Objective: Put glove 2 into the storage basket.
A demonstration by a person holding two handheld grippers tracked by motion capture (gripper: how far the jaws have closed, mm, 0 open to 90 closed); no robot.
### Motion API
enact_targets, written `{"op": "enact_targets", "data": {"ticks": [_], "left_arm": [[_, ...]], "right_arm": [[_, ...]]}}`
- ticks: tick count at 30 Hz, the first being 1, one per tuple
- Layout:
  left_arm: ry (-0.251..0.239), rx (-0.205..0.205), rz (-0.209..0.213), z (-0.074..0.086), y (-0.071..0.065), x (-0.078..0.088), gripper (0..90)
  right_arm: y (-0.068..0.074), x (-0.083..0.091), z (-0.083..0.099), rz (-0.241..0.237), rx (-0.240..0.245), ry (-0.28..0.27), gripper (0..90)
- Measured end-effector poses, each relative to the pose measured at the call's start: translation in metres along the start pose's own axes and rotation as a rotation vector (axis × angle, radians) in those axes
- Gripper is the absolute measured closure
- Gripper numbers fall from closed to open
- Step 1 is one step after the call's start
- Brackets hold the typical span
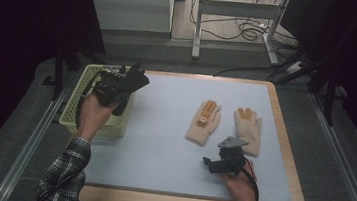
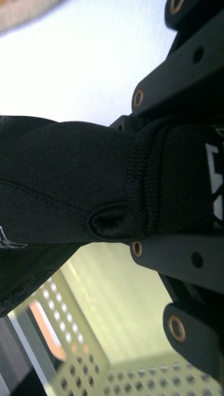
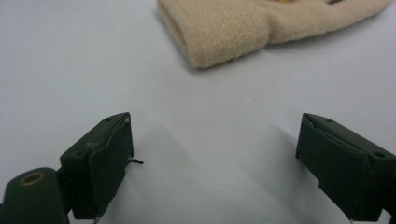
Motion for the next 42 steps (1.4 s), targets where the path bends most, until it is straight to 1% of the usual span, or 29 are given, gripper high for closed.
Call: {"op": "enact_targets", "data": {"ticks": [1,3,6,7,8,12,13,14,16,17,19,20,21,22,24,26,27,28,29,31,32,34,35,36,37,39,40,41,42], "left_arm": [[0.000,0.000,0.000,0.000,0.000,0.000,65.5],[0.011,0.018,-0.020,0.005,0.011,-0.001,65.5],[0.024,0.050,-0.045,0.013,0.030,-0.003,65.3],[0.029,0.070,-0.059,0.018,0.041,-0.004,65.2],[0.029,0.070,-0.059,0.018,0.041,-0.004,65.1],[0.038,0.114,-0.083,0.028,0.060,-0.007,64.9],[0.045,0.131,-0.086,0.032,0.066,-0.010,64.6],[0.045,0.131,-0.086,0.032,0.066,-0.010,64.4],[0.055,0.148,-0.094,0.038,0.073,-0.015,64.3],[0.071,0.158,-0.095,0.043,0.078,-0.021,64.1],[0.080,0.158,-0.097,0.045,0.080,-0.024,64.0],[0.089,0.166,-0.099,0.047,0.082,-0.027,63.8],[0.116,0.171,-0.095,0.053,0.087,-0.034,63.8],[0.116,0.171,-0.095,0.053,0.087,-0.034,63.7],[0.138,0.169,-0.103,0.056,0.091,-0.040,63.7],[0.152,0.179,-0.105,0.059,0.096,-0.046,63.3],[0.173,0.188,-0.104,0.061,0.099,-0.050,62.7],[0.173,0.188,-0.104,0.061,0.099,-0.050,62.2],[0.196,0.185,-0.103,0.064,0.101,-0.056,61.8],[0.235,0.178,-0.108,0.066,0.103,-0.062,60.8],[0.235,0.178,-0.108,0.066,0.103,-0.062,60.3],[0.271,0.167,-0.116,0.069,0.105,-0.067,59.6],[0.284,0.168,-0.110,0.070,0.106,-0.070,57.7],[0.293,0.176,-0.102,0.071,0.106,-0.072,57.7],[0.305,0.182,-0.102,0.072,0.107,-0.074,54.5],[0.324,0.188,-0.110,0.074,0.108,-0.077,45.2],[0.332,0.194,-0.113,0.075,0.109,-0.078,37.6],[0.337,0.196,-0.111,0.075,0.109,-0.078,32.5],[0.339,0.193,-0.111,0.075,0.109,-0.077,29.4]], "right_arm": [[0.000,0.000,0.000,0.000,0.000,0.000,10.9],[0.000,0.000,0.000,0.000,0.000,0.000,10.9],[0.000,0.000,0.000,0.000,0.000,0.000,10.9],[0.000,0.000,0.000,0.000,0.000,-0.001,10.9],[0.000,0.000,0.000,0.000,0.000,-0.001,10.9],[0.000,0.000,0.000,0.000,0.000,-0.001,10.9],[0.000,0.000,0.000,-0.001,-0.001,-0.001,10.9],[0.000,0.000,0.000,-0.001,0.000,-0.001,10.9],[0.000,0.000,0.000,-0.001,0.000,-0.001,10.9],[0.000,0.000,0.000,-0.001,-0.001,-0.001,10.9],[0.000,0.000,0.000,-0.001,-0.002,-0.001,10.9],[0.000,0.000,0.000,-0.001,-0.003,-0.001,10.9],[0.000,0.000,0.000,-0.001,-0.001,-0.001,10.9],[0.000,0.000,0.000,-0.001,-0.002,-0.001,10.9],[0.000,0.000,0.000,-0.001,-0.003,-0.001,10.9],[0.000,0.000,0.000,-0.001,-0.002,-0.001,10.9],[0.000,0.000,0.000,-0.001,-0.002,-0.001,10.9],[0.000,0.000,0.000,-0.001,-0.002,-0.001,10.9],[0.000,0.000,0.000,-0.002,-0.003,-0.001,10.9],[0.000,0.000,0.000,-0.001,-0.002,-0.001,10.9],[0.000,0.000,0.000,-0.001,-0.002,-0.001,10.9],[0.000,0.000,0.000,-0.001,-0.003,-0.001,10.9],[0.000,0.000,0.000,-0.001,-0.003,-0.001,10.9],[0.000,0.000,0.000,-0.001,-0.003,-0.001,10.9],[0.000,0.000,0.000,-0.001,-0.002,-0.001,10.9],[0.000,0.000,0.000,-0.002,-0.003,-0.001,10.9],[0.000,0.000,0.000,-0.001,-0.003,-0.001,10.9],[0.000,0.000,0.000,-0.001,-0.002,-0.001,10.9],[0.000,0.000,0.000,-0.002,-0.003,-0.001,10.9]]}}
Point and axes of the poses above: each handheld gripper's, and its own axes: x roughly backward along the jaws, z roughly out of its underside, y roughly to its left, the point moved 5 cm from there along -x, roughly forward along the jaws, and after that the axes turned 3 degrees about -y, right-handed, at the moved point
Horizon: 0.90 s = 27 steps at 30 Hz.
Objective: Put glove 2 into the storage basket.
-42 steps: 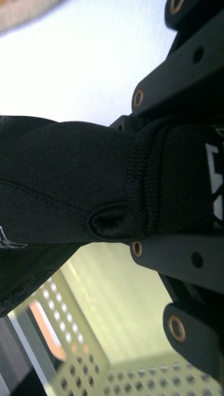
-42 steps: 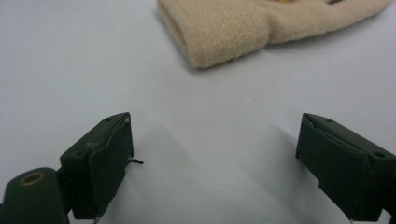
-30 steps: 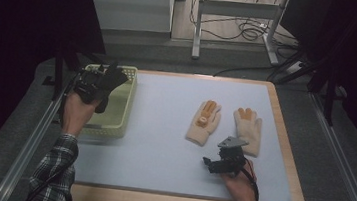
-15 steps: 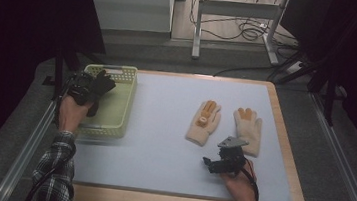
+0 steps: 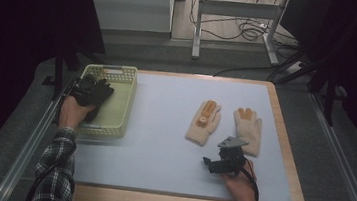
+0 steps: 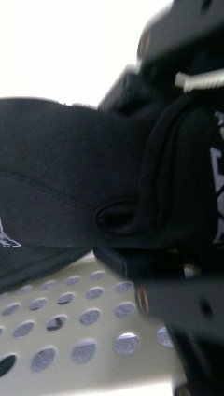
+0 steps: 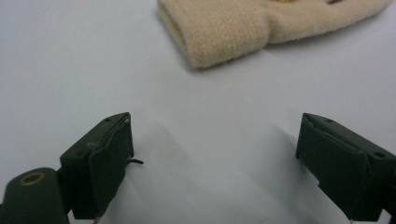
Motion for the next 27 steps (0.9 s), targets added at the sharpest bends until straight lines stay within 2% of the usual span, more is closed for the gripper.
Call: {"op": "enact_targets", "data": {"ticks": [2,3,5,8,13,15,18,19,22,25,27], "left_arm": [[0.001,-0.004,0.006,0.000,-0.001,0.002,18.7],[-0.003,-0.007,0.012,0.000,-0.002,0.004,18.7],[-0.014,-0.006,0.031,0.001,-0.002,0.010,11.1],[-0.026,-0.003,0.056,0.002,0.000,0.016,7.1],[-0.038,-0.001,0.107,0.005,0.003,0.026,5.0],[-0.041,-0.005,0.109,0.006,0.003,0.028,3.8],[-0.071,0.010,0.113,0.004,0.004,0.032,4.1],[-0.098,0.004,0.104,0.003,0.004,0.035,5.4],[-0.120,0.014,0.091,0.003,0.004,0.039,7.9],[-0.154,0.016,0.111,0.003,0.002,0.045,10.3],[-0.199,0.019,0.154,0.005,-0.002,0.050,9.5]], "right_arm": [[0.000,0.000,0.000,0.000,0.001,0.000,10.9],[0.000,0.000,0.000,0.000,0.001,0.000,10.9],[0.000,0.000,0.000,0.000,0.001,0.000,10.9],[0.000,0.000,0.000,0.001,0.002,0.000,10.9],[0.000,0.000,0.000,0.000,0.000,0.000,10.9],[0.000,0.000,0.000,0.000,0.001,0.000,10.9],[0.000,0.000,0.000,0.001,0.002,0.000,10.9],[0.000,0.000,0.000,0.001,0.003,0.001,10.9],[0.000,0.000,0.000,0.001,0.002,0.001,10.9],[0.000,0.000,0.000,0.001,0.002,0.000,10.9],[0.000,0.000,0.000,0.002,0.001,0.001,10.9]]}}
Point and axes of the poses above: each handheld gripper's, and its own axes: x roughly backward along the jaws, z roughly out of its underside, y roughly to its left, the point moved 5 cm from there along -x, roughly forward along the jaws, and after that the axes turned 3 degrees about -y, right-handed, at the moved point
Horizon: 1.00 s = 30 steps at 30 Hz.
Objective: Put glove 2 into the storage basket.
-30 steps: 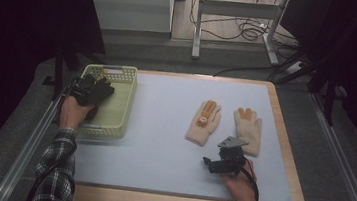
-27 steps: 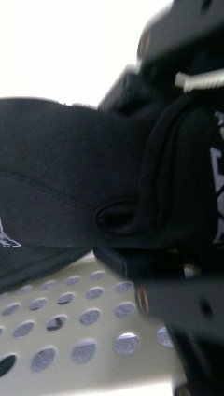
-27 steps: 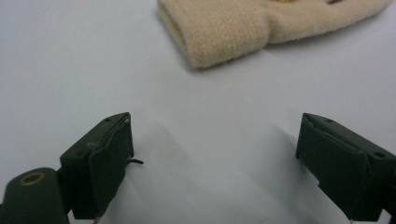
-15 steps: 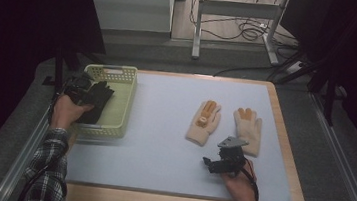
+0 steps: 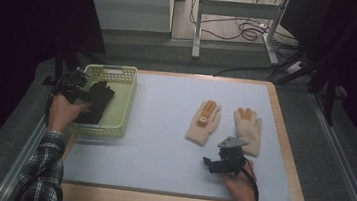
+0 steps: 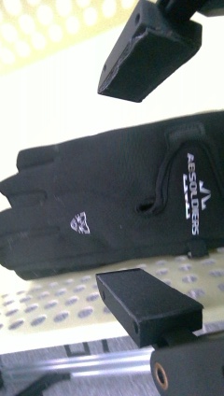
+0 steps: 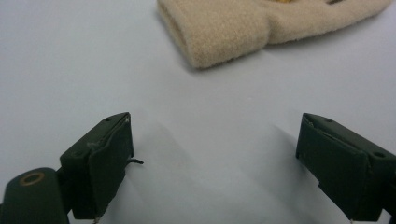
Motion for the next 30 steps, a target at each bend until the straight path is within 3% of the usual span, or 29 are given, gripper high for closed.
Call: {"op": "enact_targets", "data": {"ticks": [2,5,9,12,14,26,27,28,30], "left_arm": [[-0.015,0.000,0.012,0.000,-0.001,0.001,8.7],[-0.059,-0.011,0.063,0.001,-0.009,0.006,7.7],[-0.119,-0.056,0.135,0.000,-0.027,0.014,5.2],[-0.133,-0.081,0.151,0.000,-0.035,0.017,4.2],[-0.143,-0.124,0.160,0.000,-0.046,0.019,3.4],[-0.212,-0.211,0.250,0.001,-0.091,0.028,1.4],[-0.225,-0.235,0.265,0.002,-0.103,0.031,1.4],[-0.225,-0.235,0.265,0.002,-0.103,0.031,1.4],[-0.242,-0.276,0.288,0.004,-0.120,0.035,1.3]], "right_arm": [[0.000,0.000,0.000,-0.001,0.000,-0.001,10.9],[0.000,0.000,0.000,0.000,0.001,0.000,10.9],[0.000,0.000,0.000,0.000,0.000,0.000,10.9],[0.000,0.000,0.000,0.000,0.001,-0.001,10.9],[0.000,0.000,0.000,0.001,0.001,0.001,10.9],[0.000,0.000,0.000,0.002,0.002,0.001,10.9],[0.000,0.000,0.000,0.001,0.002,0.001,10.9],[0.000,0.000,0.000,0.001,0.002,0.001,10.9],[0.000,0.000,0.000,0.001,0.002,0.001,10.9]]}}
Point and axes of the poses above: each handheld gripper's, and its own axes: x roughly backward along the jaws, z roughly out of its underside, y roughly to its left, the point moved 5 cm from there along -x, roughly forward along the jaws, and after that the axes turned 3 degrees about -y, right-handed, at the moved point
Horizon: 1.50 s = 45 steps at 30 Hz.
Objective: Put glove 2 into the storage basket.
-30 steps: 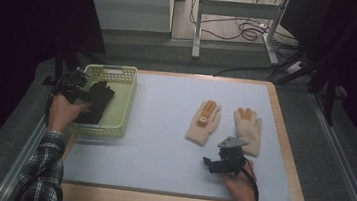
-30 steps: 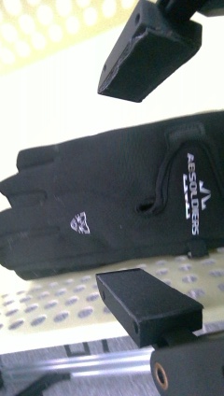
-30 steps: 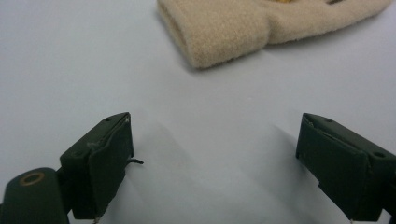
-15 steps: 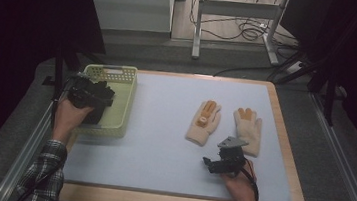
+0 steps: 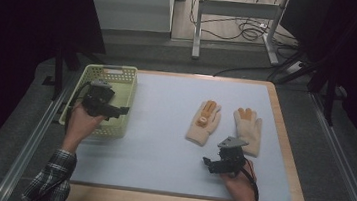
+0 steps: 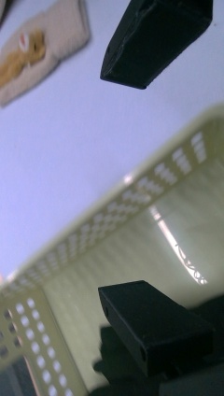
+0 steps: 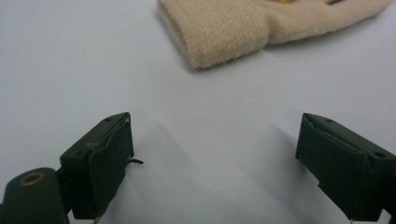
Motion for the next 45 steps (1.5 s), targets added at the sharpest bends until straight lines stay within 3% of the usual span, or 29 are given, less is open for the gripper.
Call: {"op": "enact_targets", "data": {"ticks": [1,4,9,11,12,15,22,26,32,38,42,45], "left_arm": [[0.000,0.000,0.000,0.000,0.000,0.000,1.3],[-0.015,-0.054,0.031,-0.004,-0.024,-0.002,1.1],[-0.038,-0.107,0.075,-0.004,-0.053,-0.005,1.1],[-0.038,-0.117,0.084,-0.003,-0.058,-0.006,1.1],[-0.041,-0.134,0.099,-0.001,-0.069,-0.008,1.0],[-0.044,-0.149,0.111,0.003,-0.078,-0.011,1.0],[-0.034,-0.185,0.144,0.026,-0.107,-0.025,1.0],[-0.012,-0.202,0.144,0.049,-0.119,-0.037,1.0],[0.014,-0.186,0.140,0.074,-0.122,-0.046,1.0],[0.053,-0.140,0.108,0.104,-0.110,-0.051,1.1],[0.069,-0.138,0.071,0.112,-0.103,-0.052,1.1],[0.081,-0.124,0.083,0.114,-0.102,-0.053,0.5]], "right_arm": [[0.000,0.000,0.000,0.000,0.000,0.000,10.9],[0.000,0.000,0.000,0.001,0.000,0.000,10.9],[0.000,0.000,0.000,0.001,-0.003,0.002,10.9],[0.000,0.000,0.000,0.001,-0.002,0.002,10.9],[0.000,0.000,0.000,0.001,-0.002,0.002,10.9],[0.000,0.000,0.000,0.001,-0.001,0.002,10.9],[0.000,0.000,0.000,0.000,-0.001,0.002,11.1],[0.001,0.000,0.000,0.000,0.002,0.000,11.3],[0.000,0.000,0.000,-0.005,-0.002,0.002,11.4],[0.000,0.000,0.000,-0.008,-0.006,0.004,11.2],[0.000,0.000,0.000,-0.008,-0.008,0.006,11.0],[0.000,0.000,0.000,-0.008,-0.008,0.007,11.0]]}}
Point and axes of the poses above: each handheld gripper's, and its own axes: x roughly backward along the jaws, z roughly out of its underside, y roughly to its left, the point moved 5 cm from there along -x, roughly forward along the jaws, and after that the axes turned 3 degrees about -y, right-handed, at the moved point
